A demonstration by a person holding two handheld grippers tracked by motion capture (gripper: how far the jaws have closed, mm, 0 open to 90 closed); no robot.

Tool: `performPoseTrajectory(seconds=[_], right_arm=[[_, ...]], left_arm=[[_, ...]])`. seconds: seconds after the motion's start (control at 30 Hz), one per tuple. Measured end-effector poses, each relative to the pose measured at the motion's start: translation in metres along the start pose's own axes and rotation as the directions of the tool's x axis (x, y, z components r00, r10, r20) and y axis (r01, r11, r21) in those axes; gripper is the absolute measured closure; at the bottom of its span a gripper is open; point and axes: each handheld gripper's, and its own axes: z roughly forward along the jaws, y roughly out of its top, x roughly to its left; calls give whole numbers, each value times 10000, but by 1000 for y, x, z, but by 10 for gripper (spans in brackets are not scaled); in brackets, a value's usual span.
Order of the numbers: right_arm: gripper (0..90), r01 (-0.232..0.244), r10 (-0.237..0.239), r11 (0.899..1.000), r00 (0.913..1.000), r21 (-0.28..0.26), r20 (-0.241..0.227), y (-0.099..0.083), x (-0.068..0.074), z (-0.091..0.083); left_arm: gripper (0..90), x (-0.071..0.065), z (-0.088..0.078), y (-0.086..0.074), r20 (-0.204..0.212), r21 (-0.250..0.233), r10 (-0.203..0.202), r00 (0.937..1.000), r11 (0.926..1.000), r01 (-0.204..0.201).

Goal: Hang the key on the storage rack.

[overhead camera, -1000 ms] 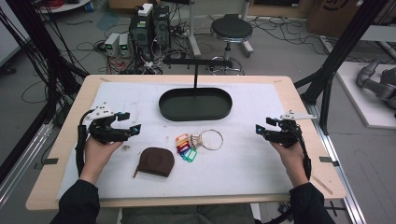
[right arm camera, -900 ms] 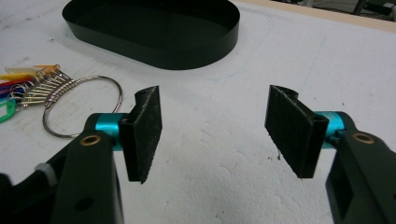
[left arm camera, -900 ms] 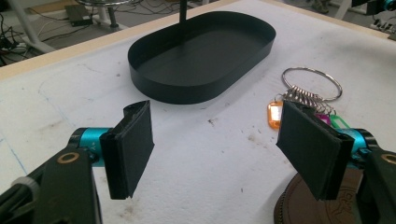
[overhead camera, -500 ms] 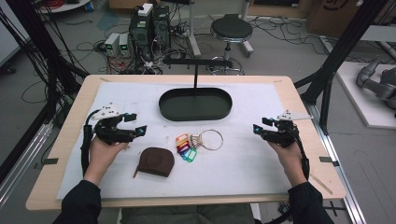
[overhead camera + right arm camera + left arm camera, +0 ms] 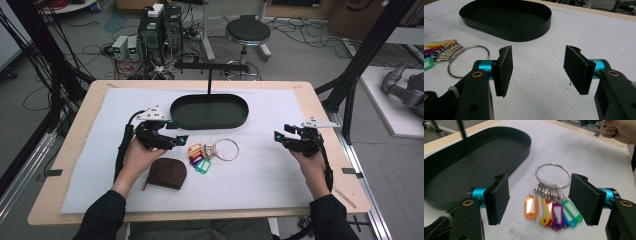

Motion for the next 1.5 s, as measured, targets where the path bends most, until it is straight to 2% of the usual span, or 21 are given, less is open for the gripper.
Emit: performPoseTrajectory(seconds=[0.03, 0.07, 0.13, 0.17, 0.2, 0.27, 0.3, 0.37, 0.5, 0.57, 0.6, 0.67, 0.7, 0.73, 0.77, 0.87, 0.97, 1.13, 1.3, 1.43, 1.5], right_arm=[[414, 0, 0, 10000, 10000, 0, 0, 0, 0, 0], [414, 21, -21, 10000, 10000, -43, 13, 0, -1, -1], [414, 21, -21, 10000, 10000, -74, 11, 0, -1, -1], [414, -13, 14, 9999, 10000, -123, 35, 0, -1, -2], [414, -13, 14, 9999, 10000, -123, 35, 0, -1, -2], [414, -33, 33, 9998, 10000, -177, 26, 0, -2, -3], [414, -75, 75, 9998, 10000, -204, 7, 0, -2, -3], [414, -66, 66, 9997, 10000, -219, 18, 0, -3, -4], [414, -65, 66, 9996, 10000, -272, 27, 0, -4, -4], [414, -141, 142, 9994, 9999, -304, 19, 0, -4, -5], [414, -141, 142, 9994, 9999, -304, 19, 0, -4, -5], [414, -117, 118, 9994, 9999, -329, 22, 0, -5, -5], [414, -117, 118, 9994, 9999, -329, 22, 0, -5, -5], [414, -183, 183, 9993, 9998, -334, -3, 0, -5, -5], [414, -147, 148, 9992, 9999, -367, 4, 0, -6, -6], [414, -165, 165, 9990, 9999, -405, 14, 1, -6, -7], [414, -235, 237, 9988, 9997, -436, 41, 1, -6, -7], [414, -190, 194, 9987, 9998, -464, 70, 1, -7, -7], [414, -158, 163, 9985, 9998, -519, 94, 1, -7, -8], [415, -131, 138, 9986, 9998, -520, 136, 1, -7, -8], [415, -114, 121, 9985, 9998, -543, 135, 1, -7, -8]], left_arm=[[334, 0, 0, 0, 0, 0, 0, 10000, 10000, 0], [336, -3, 12, 6, 94, 155, 8, 10000, 9999, -9], [345, -4, 19, 8, 124, 283, 16, 9999, 9996, -20], [361, -6, 31, 13, 229, 513, 110, 9997, 9986, -122], [371, -6, 31, 13, 229, 513, 110, 9997, 9986, -122], [396, -10, 49, 19, 340, 733, 193, 9992, 9971, -217], [401, -10, 49, 19, 340, 733, 193, 9992, 9971, -217], [402, -13, 66, 26, 413, 1032, 402, 9983, 9937, -443], [417, -15, 82, 32, 548, 1302, 561, 9969, 9895, -628], [442, -17, 98, 36, 713, 1584, 764, 9945, 9835, -869], [453, -17, 98, 36, 713, 1584, 764, 9945, 9835, -869], [476, -18, 114, 39, 747, 2056, 908, 9931, 9730, -1045], [485, -18, 114, 39, 747, 2056, 908, 9931, 9730, -1045], [503, -19, 125, 40, 663, 2384, 976, 9930, 9648, -1107], [524, -19, 131, 40, 649, 2523, 972, 9931, 9613, -1106], [583, -19, 144, 40, 572, 3028, 1062, 9927, 9457, -1187], [644, -16, 155, 37, 449, 3377, 1061, 9933, 9342, -1150], [695, -9, 163, 33, 109, 3685, 795, 9968, 9263, -779], [698, -4, 165, 28, 128, 3955, 590, 9982, 9166, -593], [698, -6, 169, 26, -1, 4252, 912, 9958, 9013, -825], [708, -7, 171, 26, -40, 4292, 1025, 9947, 8986, -909]])
